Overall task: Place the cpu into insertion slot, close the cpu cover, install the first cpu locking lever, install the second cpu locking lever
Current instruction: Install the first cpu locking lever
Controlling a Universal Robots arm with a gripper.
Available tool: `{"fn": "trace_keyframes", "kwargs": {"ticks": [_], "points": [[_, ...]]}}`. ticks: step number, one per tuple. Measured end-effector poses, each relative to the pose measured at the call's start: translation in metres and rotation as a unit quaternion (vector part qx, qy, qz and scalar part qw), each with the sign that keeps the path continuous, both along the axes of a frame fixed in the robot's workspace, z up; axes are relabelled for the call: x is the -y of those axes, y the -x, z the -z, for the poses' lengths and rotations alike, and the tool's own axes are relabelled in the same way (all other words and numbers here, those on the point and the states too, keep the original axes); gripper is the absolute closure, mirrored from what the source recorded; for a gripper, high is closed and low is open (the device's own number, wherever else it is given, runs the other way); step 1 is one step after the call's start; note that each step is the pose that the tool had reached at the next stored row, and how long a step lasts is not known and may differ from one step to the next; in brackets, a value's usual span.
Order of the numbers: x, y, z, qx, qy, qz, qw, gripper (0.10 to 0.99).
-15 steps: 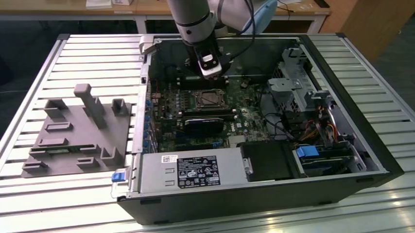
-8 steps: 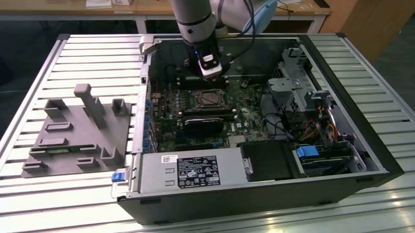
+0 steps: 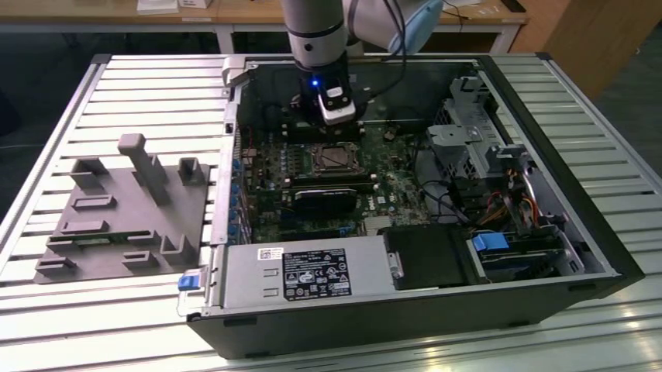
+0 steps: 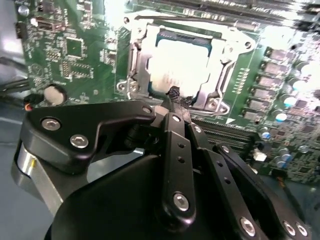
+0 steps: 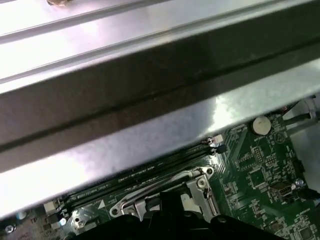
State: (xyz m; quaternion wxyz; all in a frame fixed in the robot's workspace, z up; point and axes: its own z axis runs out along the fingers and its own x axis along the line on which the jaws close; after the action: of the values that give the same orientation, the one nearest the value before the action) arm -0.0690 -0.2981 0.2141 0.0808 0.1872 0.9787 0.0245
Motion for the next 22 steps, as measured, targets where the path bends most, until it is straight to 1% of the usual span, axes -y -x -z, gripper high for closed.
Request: {"fn": "trace_keyframes", "kwargs": {"ticks": [1,3,7,9,10,17,22], "points": [[0.0014,-0.0002,0.0,-0.0019,0.0006,0.0,1.0,0.98],[0.0055,-0.0004,0.0003,-0.0039,0.001,0.0,1.0,0.98],[0.0157,-0.0005,0.0005,-0.0064,0.0014,0.0,1.0,0.98],[0.0193,-0.0006,0.0007,-0.0078,0.0019,0.0,1.0,0.98],[0.0205,-0.0006,0.0007,-0.0082,0.002,0.0,1.0,0.98],[0.0213,-0.0008,0.0007,-0.0082,0.0022,-0.002,1.0,0.98],[0.0213,-0.0011,0.0011,-0.0081,0.0025,-0.032,0.9995,0.98]]}}
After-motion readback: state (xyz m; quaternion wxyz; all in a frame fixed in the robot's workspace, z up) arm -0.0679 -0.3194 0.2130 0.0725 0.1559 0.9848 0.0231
